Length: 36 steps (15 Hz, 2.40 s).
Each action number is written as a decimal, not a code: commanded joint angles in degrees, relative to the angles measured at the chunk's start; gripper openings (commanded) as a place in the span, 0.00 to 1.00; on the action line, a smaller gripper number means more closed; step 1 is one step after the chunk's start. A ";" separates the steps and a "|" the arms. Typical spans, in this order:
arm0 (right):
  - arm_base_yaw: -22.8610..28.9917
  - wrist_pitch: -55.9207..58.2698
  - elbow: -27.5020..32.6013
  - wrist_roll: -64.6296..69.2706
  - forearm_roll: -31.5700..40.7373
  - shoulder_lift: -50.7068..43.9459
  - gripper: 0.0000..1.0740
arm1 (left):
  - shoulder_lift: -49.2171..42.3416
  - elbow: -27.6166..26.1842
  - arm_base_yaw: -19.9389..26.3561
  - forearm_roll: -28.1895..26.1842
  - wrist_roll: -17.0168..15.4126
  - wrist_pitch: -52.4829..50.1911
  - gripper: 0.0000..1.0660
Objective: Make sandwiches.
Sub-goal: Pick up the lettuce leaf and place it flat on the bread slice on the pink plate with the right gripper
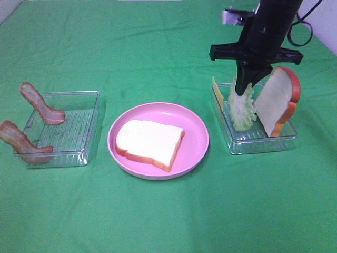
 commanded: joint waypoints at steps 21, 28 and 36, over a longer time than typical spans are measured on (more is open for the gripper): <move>13.24 -11.80 -0.34 -20.68 41.48 12.09 0.00 | 0.00 0.06 -0.06 0.52 0.00 -0.69 0.68; 13.24 -15.70 -0.40 -1.60 15.81 13.06 0.05 | 0.00 0.06 -0.06 1.15 0.00 -0.74 0.68; 13.35 -14.15 -4.98 -4.24 10.31 9.05 0.74 | 0.00 0.06 -0.06 1.15 0.00 -0.74 0.68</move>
